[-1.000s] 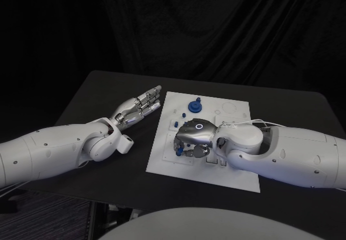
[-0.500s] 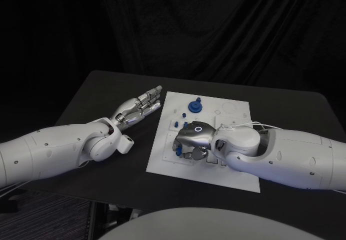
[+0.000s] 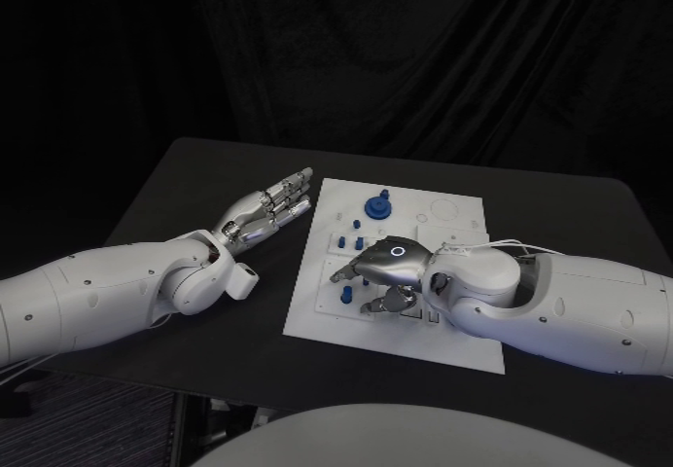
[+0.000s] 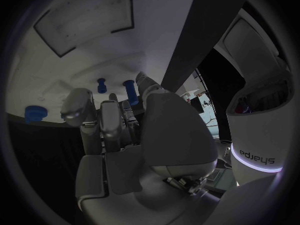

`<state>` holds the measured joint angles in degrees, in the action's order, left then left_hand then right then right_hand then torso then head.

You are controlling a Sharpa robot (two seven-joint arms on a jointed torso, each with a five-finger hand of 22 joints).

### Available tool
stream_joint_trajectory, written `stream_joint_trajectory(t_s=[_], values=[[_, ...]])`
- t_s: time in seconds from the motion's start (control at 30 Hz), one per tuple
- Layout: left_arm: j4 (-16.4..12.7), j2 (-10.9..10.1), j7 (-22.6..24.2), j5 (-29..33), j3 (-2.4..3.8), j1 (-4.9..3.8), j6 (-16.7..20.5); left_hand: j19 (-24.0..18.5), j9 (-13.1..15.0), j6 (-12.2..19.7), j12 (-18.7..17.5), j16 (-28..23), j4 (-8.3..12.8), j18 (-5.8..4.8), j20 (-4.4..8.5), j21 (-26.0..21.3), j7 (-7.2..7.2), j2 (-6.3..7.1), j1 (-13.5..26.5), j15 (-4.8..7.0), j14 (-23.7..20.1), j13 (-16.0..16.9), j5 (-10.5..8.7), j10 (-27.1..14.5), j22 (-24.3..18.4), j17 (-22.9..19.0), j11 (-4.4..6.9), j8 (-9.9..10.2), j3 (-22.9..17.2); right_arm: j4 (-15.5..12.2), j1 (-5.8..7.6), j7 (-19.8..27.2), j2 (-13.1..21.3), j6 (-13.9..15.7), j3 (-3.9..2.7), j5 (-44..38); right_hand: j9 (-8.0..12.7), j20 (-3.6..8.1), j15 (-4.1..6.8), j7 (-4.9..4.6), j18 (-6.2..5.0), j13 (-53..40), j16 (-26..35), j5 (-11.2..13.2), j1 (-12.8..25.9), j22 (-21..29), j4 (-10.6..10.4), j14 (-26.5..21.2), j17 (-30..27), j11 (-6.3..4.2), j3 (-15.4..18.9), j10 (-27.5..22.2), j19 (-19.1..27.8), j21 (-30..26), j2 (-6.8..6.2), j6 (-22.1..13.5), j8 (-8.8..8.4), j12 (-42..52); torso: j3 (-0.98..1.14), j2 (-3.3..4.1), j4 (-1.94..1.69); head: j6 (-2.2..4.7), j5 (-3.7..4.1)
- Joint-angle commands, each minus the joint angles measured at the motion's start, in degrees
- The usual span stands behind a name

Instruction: Assemble the parts on the task board

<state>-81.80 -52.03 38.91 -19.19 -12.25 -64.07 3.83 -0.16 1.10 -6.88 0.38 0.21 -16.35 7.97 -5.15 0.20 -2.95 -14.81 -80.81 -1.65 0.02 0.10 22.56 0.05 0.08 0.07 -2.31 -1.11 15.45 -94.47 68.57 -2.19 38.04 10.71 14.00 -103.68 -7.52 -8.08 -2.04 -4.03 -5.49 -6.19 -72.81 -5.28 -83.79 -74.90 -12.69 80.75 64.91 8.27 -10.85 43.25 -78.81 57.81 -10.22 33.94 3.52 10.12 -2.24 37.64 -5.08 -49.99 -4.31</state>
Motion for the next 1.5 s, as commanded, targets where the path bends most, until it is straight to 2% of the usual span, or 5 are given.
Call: stream_joint_trajectory(t_s=[0.03,0.37,1.0,1.2,1.5], values=[[0.0,0.0,4.0,2.2,0.04,0.11,-0.8,0.2,0.0,0.1,-0.4,-0.2,0.0,-0.57,-0.45,-0.2,0.51,0.02,-0.7,-0.54,0.0,-0.1,0.53,-0.1,-0.1,-0.1,-0.48,0.0,-0.3,-1.7,0.02,-2.4,1.8,7.2,-0.39,0.3,1.4,0.14,-0.23,0.60,-0.71,-0.3,0.1,0.2,-2.6,-6.5,-4.1,-0.5,-0.1,0.20,1.7,-2.8,0.4,-0.6,-1.68,-4.6,-0.51,1.7,-0.01,-0.01,0.00,-0.01,0.15],[-0.1,-0.2,4.3,3.2,0.04,0.17,-0.4,0.2,0.1,-0.3,-0.4,-0.2,-0.1,-0.51,-0.40,-0.2,0.53,0.13,-0.9,-0.42,0.0,-0.1,0.66,-0.1,-0.1,-0.1,-0.46,-0.1,-0.3,-7.8,4.32,3.3,10.6,21.8,-0.90,11.3,1.2,-0.69,-1.24,-0.99,-0.18,-1.0,-1.7,-1.7,-3.4,-7.4,-4.0,0.6,1.9,0.42,0.9,-3.4,-0.8,2.1,-0.24,-1.2,0.56,5.3,0.03,-0.04,0.04,-0.01,0.46],[-0.3,-0.6,4.7,2.5,0.04,0.26,0.5,0.2,0.1,-0.6,-0.4,-0.2,-0.1,-0.52,-0.03,-0.2,0.59,0.34,-1.1,-0.11,0.0,-0.1,0.74,-0.1,-0.1,-0.1,-0.30,-0.1,-0.2,-11.1,4.85,-12.3,25.5,12.5,0.24,15.5,-4.0,4.38,3.73,-2.60,-1.42,-24.3,2.3,-5.4,9.2,-5.6,-2.8,0.4,-2.5,-6.91,3.3,9.6,-0.5,-3.6,5.35,20.0,8.37,46.4,-0.12,-0.03,0.12,-0.01,1.14],[-0.4,-0.7,4.8,2.5,0.04,0.47,0.4,0.2,0.1,-0.5,-0.4,-0.2,-0.1,-0.53,-0.01,-0.2,0.59,0.30,-1.1,-0.11,0.0,-0.1,0.84,-0.1,-0.1,-0.1,-0.29,-0.1,-0.2,-12.6,3.45,-20.1,27.5,10.7,0.27,13.2,-10.9,5.45,5.52,-0.65,0.50,-69.7,-2.4,-5.3,17.7,-8.3,-3.7,4.3,3.9,-8.00,5.5,36.8,-4.7,5.3,6.21,21.3,15.86,74.6,-0.03,-0.06,0.32,-0.01,1.56],[-0.5,-0.9,4.8,2.5,0.04,0.71,0.3,0.2,0.1,-0.6,-0.4,-0.2,0.0,-0.56,0.01,-0.2,0.57,0.33,-1.5,-0.11,0.0,-0.1,1.15,-0.1,-0.1,-0.1,-0.29,-0.1,-0.3,-15.0,2.20,-27.3,28.4,7.6,0.29,8.8,-21.5,6.55,6.45,0.39,2.48,-83.8,-8.1,-8.4,22.9,-11.2,-3.9,6.9,11.5,-8.90,4.2,46.7,-8.1,17.1,3.50,15.3,25.71,79.9,-0.04,-0.01,0.10,-0.01,7.55]])
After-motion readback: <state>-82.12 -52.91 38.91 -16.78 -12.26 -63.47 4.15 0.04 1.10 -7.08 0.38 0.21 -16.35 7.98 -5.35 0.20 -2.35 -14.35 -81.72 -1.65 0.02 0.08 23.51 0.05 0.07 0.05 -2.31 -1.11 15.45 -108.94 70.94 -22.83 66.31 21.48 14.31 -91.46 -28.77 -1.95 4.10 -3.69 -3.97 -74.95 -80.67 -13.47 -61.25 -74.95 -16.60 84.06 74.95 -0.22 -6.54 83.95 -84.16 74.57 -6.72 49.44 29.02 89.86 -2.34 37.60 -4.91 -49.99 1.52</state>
